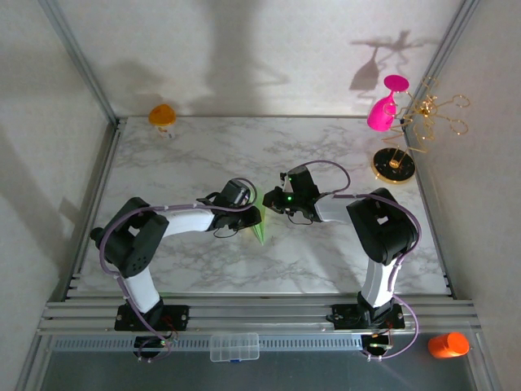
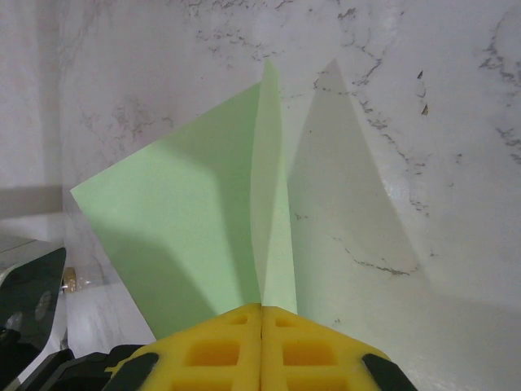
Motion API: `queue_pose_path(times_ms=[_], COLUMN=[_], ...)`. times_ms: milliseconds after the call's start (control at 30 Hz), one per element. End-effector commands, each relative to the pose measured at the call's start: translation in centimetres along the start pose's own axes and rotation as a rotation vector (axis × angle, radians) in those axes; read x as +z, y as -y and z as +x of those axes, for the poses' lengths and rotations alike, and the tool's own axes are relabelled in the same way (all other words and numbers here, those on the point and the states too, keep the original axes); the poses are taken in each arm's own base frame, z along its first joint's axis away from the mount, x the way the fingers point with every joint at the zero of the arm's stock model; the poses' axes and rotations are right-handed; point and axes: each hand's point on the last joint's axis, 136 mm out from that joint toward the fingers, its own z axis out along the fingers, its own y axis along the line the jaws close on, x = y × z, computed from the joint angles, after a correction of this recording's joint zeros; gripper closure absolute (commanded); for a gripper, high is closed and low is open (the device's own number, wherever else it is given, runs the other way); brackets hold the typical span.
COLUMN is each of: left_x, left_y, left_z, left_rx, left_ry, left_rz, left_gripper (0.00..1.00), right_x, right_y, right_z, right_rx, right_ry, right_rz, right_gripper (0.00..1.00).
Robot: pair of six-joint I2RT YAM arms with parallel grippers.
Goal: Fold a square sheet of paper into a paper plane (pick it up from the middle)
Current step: Move the paper plane to the center of the table.
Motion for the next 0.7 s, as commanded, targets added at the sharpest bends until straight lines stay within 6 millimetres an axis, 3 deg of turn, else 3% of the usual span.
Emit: queue_pose_path(times_ms=[0, 133, 300, 500, 667], left_x=[0.3, 0.1, -0.6, -2.6, -3.9], left_y=[0.2, 0.4, 0.3, -1.3, -3.0], left_z=[0.1, -0.2, -0.9, -3.1, -7.2], left_rx=[-0.013, -0.01, 0.008, 0.104, 0.183], left_ry=[-0.014, -0.005, 0.015, 0.061, 0.119], left_rz=[-0.014, -0.017, -0.048, -0.197, -0.37], left_gripper=[0.8, 0.85, 0.95, 0.98, 0.98], right_x=[-0.2, -0.4, -1.7, -6.0, -9.3], right_y=[-0.8, -0.9, -0.7, 1.4, 3.9], right_z=[-0.7, -0.9, -2.2, -5.0, -6.3], right_rx=[-0.007, -0.016, -0.056, -0.062, -0.073], right_ry=[0.008, 0.017, 0.078, 0.266, 0.392], right_rz=[-0.02, -0.013, 0.065, 0.203, 0.332], right_gripper=[0.92, 0.9, 0.69, 0.42, 0.24])
